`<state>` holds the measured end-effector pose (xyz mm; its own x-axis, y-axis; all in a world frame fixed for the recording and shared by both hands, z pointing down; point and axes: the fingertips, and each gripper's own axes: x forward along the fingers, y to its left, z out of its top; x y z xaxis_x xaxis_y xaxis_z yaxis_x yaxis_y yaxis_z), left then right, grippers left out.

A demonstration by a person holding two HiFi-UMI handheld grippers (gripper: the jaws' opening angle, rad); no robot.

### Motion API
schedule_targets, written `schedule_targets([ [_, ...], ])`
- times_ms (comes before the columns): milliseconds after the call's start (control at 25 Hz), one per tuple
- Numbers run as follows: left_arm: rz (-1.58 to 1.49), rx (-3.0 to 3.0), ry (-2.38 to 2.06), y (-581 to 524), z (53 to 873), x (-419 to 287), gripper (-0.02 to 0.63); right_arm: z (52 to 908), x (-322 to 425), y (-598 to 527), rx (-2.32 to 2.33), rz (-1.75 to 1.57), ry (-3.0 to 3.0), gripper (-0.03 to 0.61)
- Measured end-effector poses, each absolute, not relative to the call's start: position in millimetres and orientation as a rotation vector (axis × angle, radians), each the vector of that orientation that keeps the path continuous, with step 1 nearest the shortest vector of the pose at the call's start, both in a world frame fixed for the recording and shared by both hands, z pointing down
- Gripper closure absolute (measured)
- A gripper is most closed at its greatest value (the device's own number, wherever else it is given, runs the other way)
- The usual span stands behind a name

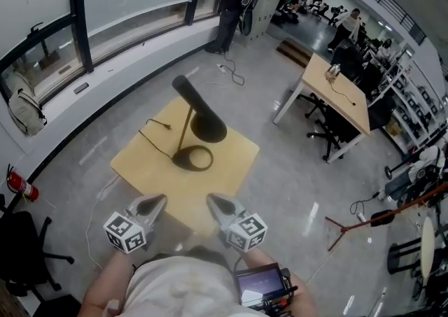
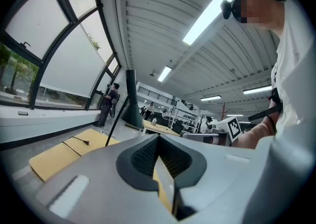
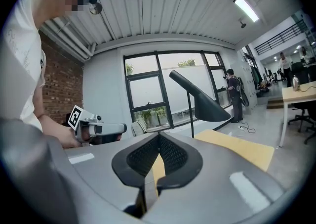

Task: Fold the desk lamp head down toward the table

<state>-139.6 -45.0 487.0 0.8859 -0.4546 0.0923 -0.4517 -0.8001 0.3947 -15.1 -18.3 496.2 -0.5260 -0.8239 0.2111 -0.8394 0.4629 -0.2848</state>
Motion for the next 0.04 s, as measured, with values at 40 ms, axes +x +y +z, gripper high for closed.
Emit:
schedule_targets([
  [40, 0.004, 2.634, -0.668, -35.4, 487.6, -144.4, 0.612, 496.8, -21.6, -11.0, 1.494, 0.577, -2.653, 0.568],
])
